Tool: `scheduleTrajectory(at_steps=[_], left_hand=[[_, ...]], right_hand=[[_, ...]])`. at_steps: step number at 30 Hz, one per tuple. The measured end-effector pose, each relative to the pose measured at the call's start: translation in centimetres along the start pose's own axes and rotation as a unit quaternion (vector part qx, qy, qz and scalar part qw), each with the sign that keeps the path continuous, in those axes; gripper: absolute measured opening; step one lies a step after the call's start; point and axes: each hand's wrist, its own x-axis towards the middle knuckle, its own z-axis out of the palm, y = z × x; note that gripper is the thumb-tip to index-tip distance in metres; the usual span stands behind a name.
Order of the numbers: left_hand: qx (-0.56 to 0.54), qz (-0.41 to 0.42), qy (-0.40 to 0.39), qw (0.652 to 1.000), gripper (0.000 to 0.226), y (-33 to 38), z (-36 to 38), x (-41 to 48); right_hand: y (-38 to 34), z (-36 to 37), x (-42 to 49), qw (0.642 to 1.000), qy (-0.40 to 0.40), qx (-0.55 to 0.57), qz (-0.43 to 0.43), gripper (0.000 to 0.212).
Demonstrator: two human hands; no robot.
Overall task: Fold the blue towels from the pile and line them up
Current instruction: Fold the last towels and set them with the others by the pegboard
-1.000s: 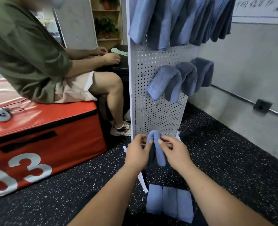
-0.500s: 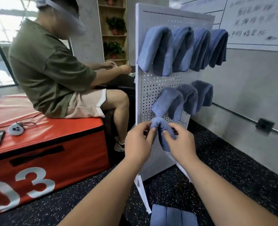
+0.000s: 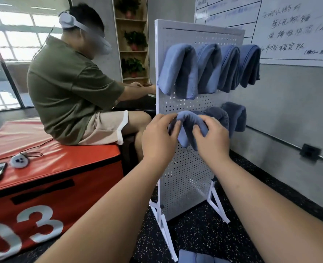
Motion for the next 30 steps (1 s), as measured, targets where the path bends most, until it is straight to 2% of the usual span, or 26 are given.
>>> scheduleTrajectory(at_steps=[11, 14, 20, 23, 26, 30], left_hand=[[0.047, -0.038, 0.012, 0.998, 0.028, -3.5, 3.8, 1.0], [0.021, -0.056, 0.023, 0.998, 0.028, -3.8, 4.7, 0.7], [-0.038, -0.146, 0.013, 0.988, 0.031, -4.4, 5.5, -0.2], [-0.041, -0.148, 0.011, 0.988, 0.028, -5.0, 5.7, -1.3], [-0.052, -0.145, 0.008, 0.988, 0.027, -5.4, 6.1, -2.4], [-0.064, -0.140, 0.024, 0.988, 0.026, -5.2, 6.5, -2.6]], right_hand=[[2.9, 4.2, 2.1, 0.984, -0.050, -0.169, 0.021, 0.022], [3.3, 5.1, 2.0, 0.986, -0.061, -0.156, 0.023, 0.015], [4.6, 5.7, 1.5, 0.987, -0.039, -0.152, 0.032, 0.020], [5.4, 5.6, 0.4, 0.992, -0.012, -0.125, 0.018, 0.021], [6.2, 6.0, -0.7, 0.989, -0.004, -0.149, -0.023, 0.021], [6.3, 6.3, -0.8, 0.990, 0.004, -0.137, -0.017, 0.019]])
